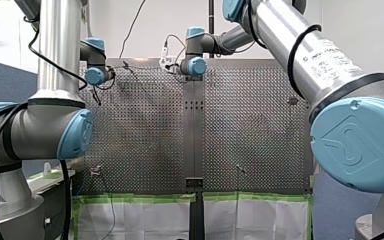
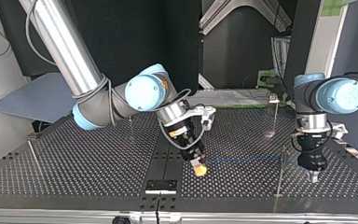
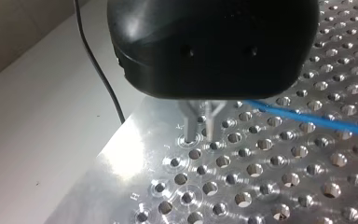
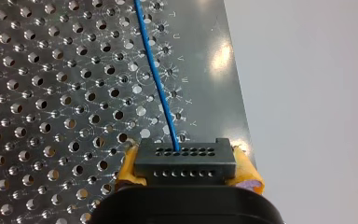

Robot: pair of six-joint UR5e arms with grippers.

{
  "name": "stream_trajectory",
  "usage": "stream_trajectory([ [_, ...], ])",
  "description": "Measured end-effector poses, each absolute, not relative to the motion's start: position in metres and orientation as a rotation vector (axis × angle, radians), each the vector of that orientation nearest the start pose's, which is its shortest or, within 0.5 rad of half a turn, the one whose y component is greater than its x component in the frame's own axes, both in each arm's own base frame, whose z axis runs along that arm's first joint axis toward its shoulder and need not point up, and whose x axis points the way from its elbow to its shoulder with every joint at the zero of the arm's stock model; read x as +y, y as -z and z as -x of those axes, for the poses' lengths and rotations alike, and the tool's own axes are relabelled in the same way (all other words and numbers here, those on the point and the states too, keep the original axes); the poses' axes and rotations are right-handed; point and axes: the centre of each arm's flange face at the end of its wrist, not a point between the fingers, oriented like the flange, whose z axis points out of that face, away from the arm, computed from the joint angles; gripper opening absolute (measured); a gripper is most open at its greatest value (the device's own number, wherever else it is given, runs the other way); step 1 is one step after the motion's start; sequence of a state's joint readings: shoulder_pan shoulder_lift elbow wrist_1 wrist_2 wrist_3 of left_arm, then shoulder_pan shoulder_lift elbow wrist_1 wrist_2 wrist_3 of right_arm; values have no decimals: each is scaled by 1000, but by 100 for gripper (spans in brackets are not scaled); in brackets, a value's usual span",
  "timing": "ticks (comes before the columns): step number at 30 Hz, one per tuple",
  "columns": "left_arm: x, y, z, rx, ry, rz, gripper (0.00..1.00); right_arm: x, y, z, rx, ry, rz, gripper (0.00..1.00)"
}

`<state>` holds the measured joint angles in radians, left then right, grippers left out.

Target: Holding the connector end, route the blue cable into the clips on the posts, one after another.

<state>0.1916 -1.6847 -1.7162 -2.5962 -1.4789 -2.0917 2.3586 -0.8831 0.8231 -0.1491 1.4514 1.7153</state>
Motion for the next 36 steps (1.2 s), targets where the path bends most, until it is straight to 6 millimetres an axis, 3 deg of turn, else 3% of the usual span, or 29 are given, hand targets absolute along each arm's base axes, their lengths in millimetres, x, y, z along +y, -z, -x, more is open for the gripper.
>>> stream_trajectory([
  [1, -36, -418, -566, 1242, 334, 369, 80, -446, -437, -654, 872, 2723, 2121, 0],
  [2, -37, -420, -565, 1243, 329, 362, 100, -446, -437, -654, 872, 2723, 2121, 0],
  [7, -39, -426, -559, 1252, 303, 357, 100, -446, -437, -655, 871, 2723, 2121, 0],
  [24, -53, -414, -545, 1365, 246, 401, 100, -443, -437, -656, 867, 2716, 2125, 0],
  [36, -60, -411, -506, 1450, 252, 448, 100, -446, -436, -654, 875, 2712, 2134, 0],
])
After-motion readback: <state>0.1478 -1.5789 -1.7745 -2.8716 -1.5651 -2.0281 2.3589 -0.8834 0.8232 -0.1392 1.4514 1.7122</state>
